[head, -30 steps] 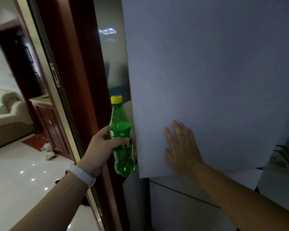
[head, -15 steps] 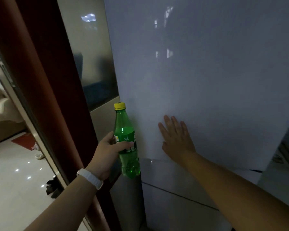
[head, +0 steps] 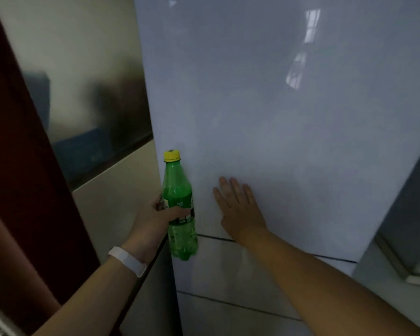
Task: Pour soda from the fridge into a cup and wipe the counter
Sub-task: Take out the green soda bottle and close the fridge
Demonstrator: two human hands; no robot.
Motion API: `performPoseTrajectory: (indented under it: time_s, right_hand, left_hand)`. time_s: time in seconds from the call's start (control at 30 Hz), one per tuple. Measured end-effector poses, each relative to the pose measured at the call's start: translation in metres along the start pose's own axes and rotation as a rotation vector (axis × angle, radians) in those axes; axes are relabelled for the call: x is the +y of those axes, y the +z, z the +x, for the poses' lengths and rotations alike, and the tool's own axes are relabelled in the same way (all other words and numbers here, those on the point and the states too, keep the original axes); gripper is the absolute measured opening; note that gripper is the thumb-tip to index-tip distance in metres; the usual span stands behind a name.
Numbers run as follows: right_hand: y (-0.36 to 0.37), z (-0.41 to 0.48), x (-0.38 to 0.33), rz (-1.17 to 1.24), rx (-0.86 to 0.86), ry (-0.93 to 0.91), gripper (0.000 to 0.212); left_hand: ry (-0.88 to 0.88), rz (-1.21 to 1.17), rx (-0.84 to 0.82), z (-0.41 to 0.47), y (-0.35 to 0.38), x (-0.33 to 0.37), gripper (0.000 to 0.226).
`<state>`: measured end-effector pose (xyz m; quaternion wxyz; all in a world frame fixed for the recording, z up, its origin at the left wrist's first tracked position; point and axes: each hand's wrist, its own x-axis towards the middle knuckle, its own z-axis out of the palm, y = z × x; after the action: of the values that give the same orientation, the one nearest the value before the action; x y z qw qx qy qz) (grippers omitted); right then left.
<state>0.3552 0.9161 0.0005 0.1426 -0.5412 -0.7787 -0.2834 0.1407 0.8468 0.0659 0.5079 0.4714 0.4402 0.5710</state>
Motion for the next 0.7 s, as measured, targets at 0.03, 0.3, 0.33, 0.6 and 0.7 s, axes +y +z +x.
performPoseTrajectory:
  time_s: [0.03, 0.3, 0.33, 0.6, 0.7]
  right_hand:
    - [0.004, 0.0, 0.003, -0.009, 0.025, -0.018, 0.088]
    - [0.008, -0.001, 0.004, -0.03, 0.036, -0.03, 0.08]
    - [0.007, -0.001, 0.003, -0.015, 0.013, -0.026, 0.081]
    - [-0.044, -0.016, -0.009, 0.48, -0.114, 0.2, 0.063]
    - [-0.071, -0.036, -0.008, 0.945, -0.246, 0.455, 0.054]
  left_hand:
    - [0.001, 0.003, -0.011, 0.006, 0.0, -0.001, 0.039]
    - [0.021, 0.05, -0.13, 0.032, 0.0, -0.008, 0.046]
    - [0.019, 0.058, -0.142, 0.034, 0.001, -0.008, 0.045]
    - [0.019, 0.088, -0.173, 0.029, 0.018, 0.003, 0.036]
    - [0.014, 0.075, -0.208, 0.016, 0.038, 0.008, 0.036]
